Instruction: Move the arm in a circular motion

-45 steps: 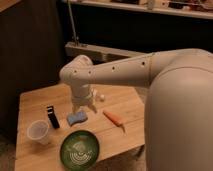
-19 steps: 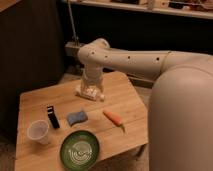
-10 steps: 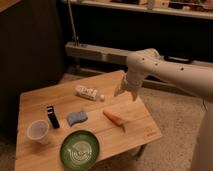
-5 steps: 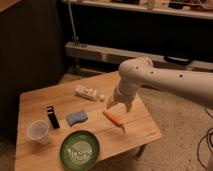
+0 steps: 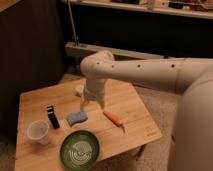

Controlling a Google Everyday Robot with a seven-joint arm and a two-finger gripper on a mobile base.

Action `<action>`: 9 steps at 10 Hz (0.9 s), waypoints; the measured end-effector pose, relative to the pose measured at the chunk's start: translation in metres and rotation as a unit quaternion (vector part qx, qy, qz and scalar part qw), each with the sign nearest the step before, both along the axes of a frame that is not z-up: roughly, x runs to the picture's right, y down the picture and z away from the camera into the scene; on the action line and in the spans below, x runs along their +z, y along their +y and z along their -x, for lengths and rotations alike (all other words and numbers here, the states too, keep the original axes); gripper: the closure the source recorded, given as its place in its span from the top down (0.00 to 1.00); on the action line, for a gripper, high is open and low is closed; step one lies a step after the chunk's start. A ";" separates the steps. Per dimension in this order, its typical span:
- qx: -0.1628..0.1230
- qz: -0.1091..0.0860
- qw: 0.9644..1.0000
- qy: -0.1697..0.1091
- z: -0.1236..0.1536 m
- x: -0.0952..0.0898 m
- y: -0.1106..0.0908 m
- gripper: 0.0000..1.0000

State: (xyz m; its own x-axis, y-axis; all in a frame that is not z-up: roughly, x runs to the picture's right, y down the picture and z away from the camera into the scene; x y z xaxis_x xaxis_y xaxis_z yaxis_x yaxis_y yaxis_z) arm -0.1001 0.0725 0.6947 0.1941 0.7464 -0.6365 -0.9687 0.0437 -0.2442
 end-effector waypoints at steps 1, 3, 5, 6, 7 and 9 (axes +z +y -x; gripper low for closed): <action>-0.014 -0.003 1.000 -0.007 0.018 0.000 -0.007 0.65; -0.051 -0.016 0.998 -0.018 0.065 0.006 -0.034 0.65; -0.054 -0.032 0.998 -0.011 0.089 0.023 -0.070 0.65; -0.044 -0.036 0.998 -0.002 0.092 0.035 -0.087 0.65; -0.034 -0.039 0.999 0.008 0.089 0.046 -0.103 0.65; -0.003 -0.037 0.999 0.036 0.070 0.074 -0.129 0.65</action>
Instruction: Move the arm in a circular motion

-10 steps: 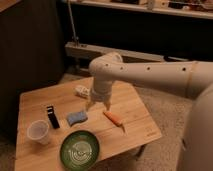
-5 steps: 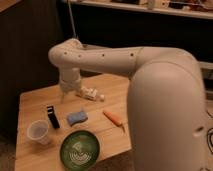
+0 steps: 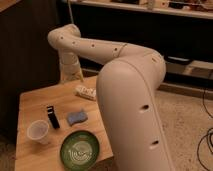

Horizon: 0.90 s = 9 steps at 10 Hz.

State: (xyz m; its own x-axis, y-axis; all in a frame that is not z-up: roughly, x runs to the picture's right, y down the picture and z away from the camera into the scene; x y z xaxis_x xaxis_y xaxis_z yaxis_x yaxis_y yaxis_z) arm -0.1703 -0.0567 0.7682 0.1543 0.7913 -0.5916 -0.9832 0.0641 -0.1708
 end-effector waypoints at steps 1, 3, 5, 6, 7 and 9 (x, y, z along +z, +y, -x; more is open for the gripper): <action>0.038 0.008 0.999 0.031 -0.033 0.015 -0.005 0.65; 0.076 0.013 0.995 0.056 -0.078 0.019 0.003 0.65; 0.112 0.019 0.990 0.081 -0.134 0.017 0.021 0.65; 0.124 0.023 0.988 0.088 -0.152 0.016 0.030 0.65; 0.134 0.026 0.986 0.094 -0.169 0.014 0.039 0.65; 0.157 0.040 0.981 0.109 -0.217 0.001 0.072 0.65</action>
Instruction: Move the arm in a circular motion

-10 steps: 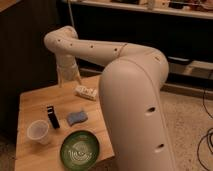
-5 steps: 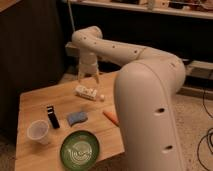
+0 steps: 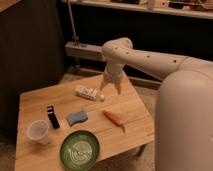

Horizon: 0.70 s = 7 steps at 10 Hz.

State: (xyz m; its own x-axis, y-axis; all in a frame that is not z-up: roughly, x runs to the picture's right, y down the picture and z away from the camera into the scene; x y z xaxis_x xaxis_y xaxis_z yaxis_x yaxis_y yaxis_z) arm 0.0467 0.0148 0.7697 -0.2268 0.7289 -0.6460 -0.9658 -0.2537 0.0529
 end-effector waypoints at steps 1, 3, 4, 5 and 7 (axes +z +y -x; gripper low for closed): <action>0.006 0.007 1.000 0.000 -0.017 -0.010 0.018 0.65; 0.008 0.018 1.000 -0.014 -0.037 -0.039 0.052 0.65; 0.006 0.022 1.000 -0.021 -0.037 -0.049 0.063 0.65; 0.002 0.025 0.999 -0.033 -0.034 -0.062 0.076 0.65; -0.020 0.031 0.997 -0.061 -0.010 -0.086 0.094 0.65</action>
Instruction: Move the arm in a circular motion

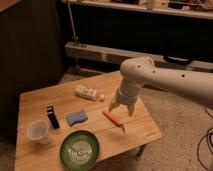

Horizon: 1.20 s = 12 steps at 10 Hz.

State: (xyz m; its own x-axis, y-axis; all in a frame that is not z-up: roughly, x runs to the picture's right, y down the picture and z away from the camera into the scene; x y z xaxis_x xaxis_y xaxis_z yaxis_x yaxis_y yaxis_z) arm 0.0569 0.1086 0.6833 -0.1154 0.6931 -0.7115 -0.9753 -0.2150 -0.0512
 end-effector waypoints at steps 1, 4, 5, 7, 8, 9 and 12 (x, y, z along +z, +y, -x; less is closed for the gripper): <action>-0.010 0.001 1.000 -0.011 0.014 -0.006 0.002 0.65; -0.054 0.020 0.997 -0.051 0.093 -0.019 0.005 0.65; -0.069 0.024 0.995 -0.067 0.121 -0.020 0.002 0.65; -0.099 0.028 0.990 -0.098 0.173 -0.022 -0.007 0.65; -0.112 0.026 0.987 -0.110 0.193 -0.022 -0.013 0.65; -0.135 0.018 0.983 -0.125 0.223 -0.021 -0.026 0.65; -0.156 -0.017 0.982 -0.102 0.256 -0.003 -0.062 0.65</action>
